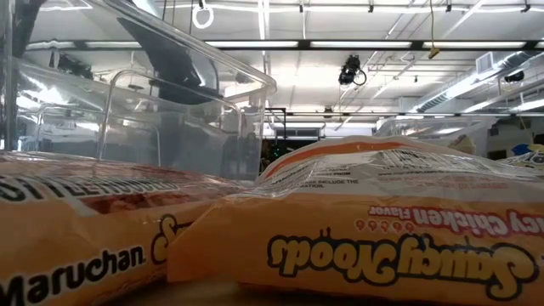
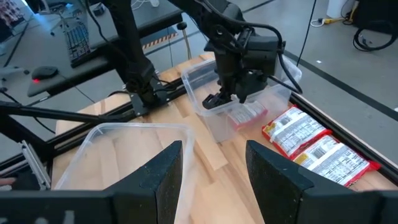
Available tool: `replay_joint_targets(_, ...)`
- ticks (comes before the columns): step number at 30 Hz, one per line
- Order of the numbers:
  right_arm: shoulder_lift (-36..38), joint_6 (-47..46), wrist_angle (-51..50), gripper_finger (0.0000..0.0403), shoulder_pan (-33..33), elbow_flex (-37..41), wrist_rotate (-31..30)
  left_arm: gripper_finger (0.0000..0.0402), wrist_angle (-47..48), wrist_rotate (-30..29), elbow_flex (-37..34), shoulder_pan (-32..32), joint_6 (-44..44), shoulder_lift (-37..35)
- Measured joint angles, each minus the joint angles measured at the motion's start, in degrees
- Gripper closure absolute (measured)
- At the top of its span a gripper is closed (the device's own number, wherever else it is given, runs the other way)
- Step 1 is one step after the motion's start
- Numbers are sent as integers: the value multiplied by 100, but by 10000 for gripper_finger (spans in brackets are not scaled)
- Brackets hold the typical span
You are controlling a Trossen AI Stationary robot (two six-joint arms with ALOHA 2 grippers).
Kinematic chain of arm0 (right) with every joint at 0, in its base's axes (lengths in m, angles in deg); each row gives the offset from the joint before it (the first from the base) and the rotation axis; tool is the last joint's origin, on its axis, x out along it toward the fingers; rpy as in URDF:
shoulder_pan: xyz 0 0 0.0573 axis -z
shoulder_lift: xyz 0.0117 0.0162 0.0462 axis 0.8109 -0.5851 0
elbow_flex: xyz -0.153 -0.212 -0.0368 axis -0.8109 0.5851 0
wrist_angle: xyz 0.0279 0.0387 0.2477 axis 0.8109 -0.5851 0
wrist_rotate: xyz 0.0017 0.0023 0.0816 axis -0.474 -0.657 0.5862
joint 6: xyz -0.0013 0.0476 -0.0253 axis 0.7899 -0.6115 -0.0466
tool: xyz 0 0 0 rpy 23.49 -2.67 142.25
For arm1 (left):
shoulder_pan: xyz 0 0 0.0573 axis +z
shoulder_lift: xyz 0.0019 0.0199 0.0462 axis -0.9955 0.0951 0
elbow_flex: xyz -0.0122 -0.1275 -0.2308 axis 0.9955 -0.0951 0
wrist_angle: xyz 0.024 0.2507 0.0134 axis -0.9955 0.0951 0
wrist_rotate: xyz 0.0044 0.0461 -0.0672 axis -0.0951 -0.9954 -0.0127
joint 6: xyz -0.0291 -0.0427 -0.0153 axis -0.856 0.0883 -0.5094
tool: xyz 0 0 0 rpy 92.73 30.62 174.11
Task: Sort Maruchan noodles
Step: Adjust the orange noodle pack in the top left transparent bin
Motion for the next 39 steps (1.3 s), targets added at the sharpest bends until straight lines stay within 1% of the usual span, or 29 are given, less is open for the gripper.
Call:
replay_joint_targets(3, 0, 1, -12, 222, 2, 0, 55, 197, -139, -101, 10, -28, -20, 81)
replay_joint_targets(6, 0, 1, -15, 222, 0, 0, 152, 239, -178, -146, 12, -34, -88, 147)
replay_joint_targets(13, 0, 149, 13, 222, 0, 0, 151, 377, -148, -244, -4, 6, -63, -25)
replay_joint_targets(14, 0, 193, 11, 222, 0, 0, 151, 388, -69, -230, -11, 27, -65, -97)
replay_joint_targets(19, -128, 755, 115, 222, 0, 0, 101, 395, 586, -196, 94, 149, -129, -604)
replay_joint_targets(25, -521, 2102, 851, 222, 0, 0, 81, 398, 1347, -142, 549, 370, -275, -1252)
replay_joint_targets(28, -701, 2814, 1214, 222, 0, 0, -2, 399, 1806, 298, 847, 532, -303, -1511)
replay_joint_targets(32, -942, 3908, 1679, 214, 3, 0, -113, 400, 2435, 1104, 1246, 729, -289, -1811)
replay_joint_targets(35, -1234, 4839, 2143, 193, 35, 0, -116, 400, 2785, 1922, 1474, 837, -278, -2035)
replay_joint_targets(39, -1736, 5781, 3139, 150, 91, 0, -109, 400, 3003, 2913, 1662, 862, -291, -2308)
